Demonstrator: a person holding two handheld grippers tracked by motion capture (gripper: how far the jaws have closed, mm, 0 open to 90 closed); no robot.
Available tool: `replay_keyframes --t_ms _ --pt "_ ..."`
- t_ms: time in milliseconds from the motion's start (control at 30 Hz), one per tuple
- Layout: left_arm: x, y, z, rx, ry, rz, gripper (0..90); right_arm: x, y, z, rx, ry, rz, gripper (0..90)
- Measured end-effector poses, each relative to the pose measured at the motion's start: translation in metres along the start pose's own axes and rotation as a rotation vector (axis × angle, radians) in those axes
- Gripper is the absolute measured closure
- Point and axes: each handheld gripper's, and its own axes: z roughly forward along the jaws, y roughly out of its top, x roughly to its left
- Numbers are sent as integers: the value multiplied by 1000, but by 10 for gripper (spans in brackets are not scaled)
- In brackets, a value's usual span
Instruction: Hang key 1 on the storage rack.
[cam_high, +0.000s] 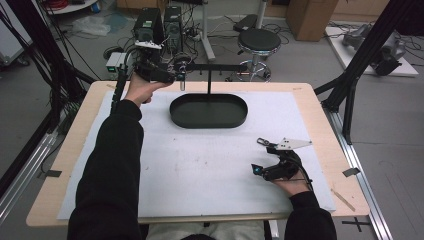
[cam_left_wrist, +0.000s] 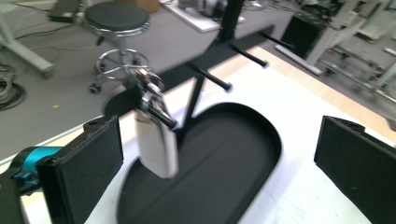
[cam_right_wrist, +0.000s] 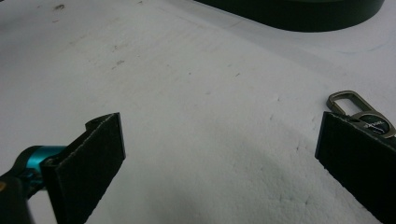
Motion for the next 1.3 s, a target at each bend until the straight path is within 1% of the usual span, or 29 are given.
replay_keyframes --t_ms 133,233,333,467,567,667,733,800,833,900,1000,1100,1167,1300 --pt "-3 -12 -5 0 -10 4 17 0 0 0 -1 -1 1 8" --pt "-4 -20 -9 1 0 8 17 0 0 0 1 -2 -1 8" --pt "-6 -27 -13 -1 -2 5 17 0 0 0 6 -1 1 8" --pt "-7 -36 -18 7 3 18 17 0 0 1 9 -6 -3 9" --pt "-8 -41 -22 17 -1 25 17 1 -1 1 15 -7 -1 8" --pt "-11 -45 -26 7 -14 27 17 1 -1 1 17 -9 -2 8" --pt "-12 -48 -30 5 -15 36 17 0 -1 1 16 -11 -2 8" --pt "-14 -51 -33 19 -13 43 17 0 -1 1 17 -11 -4 8" --pt "-15 -52 -34 21 -5 52 17 0 -1 1 17 -12 -3 8" --pt "-18 -55 -37 27 -1 54 17 0 -1 2 18 -14 -4 8" --pt "-21 -60 -42 21 -2 53 17 0 -1 2 18 -15 -5 8" --pt "-23 -66 -45 26 -3 53 17 1 -1 2 22 -15 -4 8" --pt "-23 -72 -47 38 4 58 17 1 -1 2 24 -15 -6 8" --pt "-21 -84 -52 39 10 44 17 1 -1 2 24 -16 -5 8"
